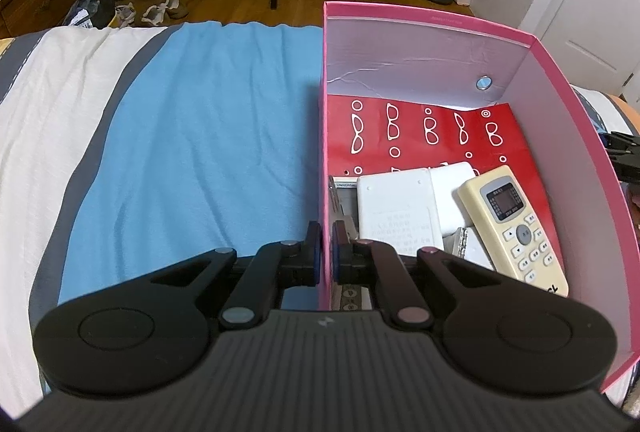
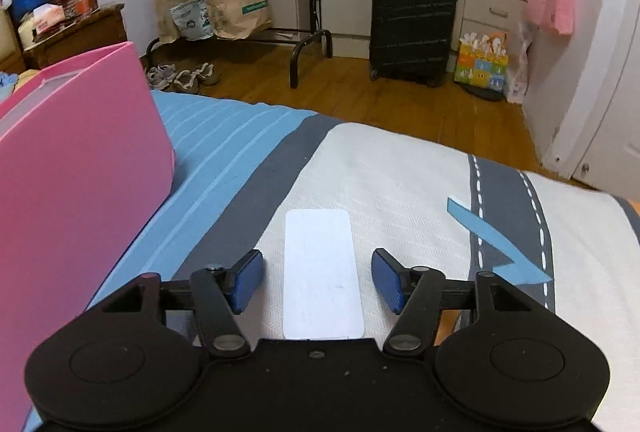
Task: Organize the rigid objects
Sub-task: 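Move the right gripper to the white power bank and close on it, then carry the white power bank into the pink box and release it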
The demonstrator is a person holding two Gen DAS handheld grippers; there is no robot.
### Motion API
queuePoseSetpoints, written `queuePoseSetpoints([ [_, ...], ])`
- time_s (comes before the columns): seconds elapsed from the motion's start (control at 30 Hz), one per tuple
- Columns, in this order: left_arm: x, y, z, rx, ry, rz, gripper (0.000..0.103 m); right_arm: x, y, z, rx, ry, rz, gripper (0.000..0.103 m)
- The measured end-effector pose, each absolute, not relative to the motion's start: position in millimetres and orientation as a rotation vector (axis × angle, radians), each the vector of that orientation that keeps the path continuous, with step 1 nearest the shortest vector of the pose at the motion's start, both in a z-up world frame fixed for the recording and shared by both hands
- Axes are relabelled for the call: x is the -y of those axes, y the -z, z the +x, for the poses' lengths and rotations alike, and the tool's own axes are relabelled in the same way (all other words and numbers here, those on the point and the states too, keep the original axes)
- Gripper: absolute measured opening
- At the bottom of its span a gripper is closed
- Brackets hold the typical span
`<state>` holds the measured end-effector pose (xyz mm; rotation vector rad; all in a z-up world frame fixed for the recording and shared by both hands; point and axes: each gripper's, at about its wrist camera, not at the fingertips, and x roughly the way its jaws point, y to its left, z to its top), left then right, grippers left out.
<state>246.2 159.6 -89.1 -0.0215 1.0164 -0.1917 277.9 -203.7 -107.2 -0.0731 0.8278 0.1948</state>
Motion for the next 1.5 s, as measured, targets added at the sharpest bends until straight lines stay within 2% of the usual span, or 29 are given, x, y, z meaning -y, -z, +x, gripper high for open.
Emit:
queuePoseSetpoints([
  [0.03,-159.0,88.9,246.2,-1.016,0.191,-0.019,0.004,202.5,104.9,276.8,-0.830,-0.195,-0.073,0.044],
  [0.33,-159.0,88.7,244.4,-1.013,0.189,-0.013,0.004,196.9,70.8,254.7,-0.777,-0.146,-0.035,0.044],
  [0.67,-161.8,88.4,242.9,-1.018,0.189,-0.032,0.005,187.2,16.6,216.2,-0.637,-0.195,0.024,0.044],
  [1.03,-167.0,89.9,246.3,-1.027,0.189,-0.086,0.005,118.5,-28.4,175.6,-0.523,-0.455,-0.014,0.044],
  [1.27,-168.4,88.8,244.7,-1.030,0.195,-0.104,0.006,36.1,-20.6,184.2,-0.663,-0.580,-0.209,0.044],
  [1.5,-171.2,89.3,245.5,-1.030,0.200,-0.118,0.006,-4.4,4.1,202.5,-0.794,-0.616,-0.191,0.044],
])
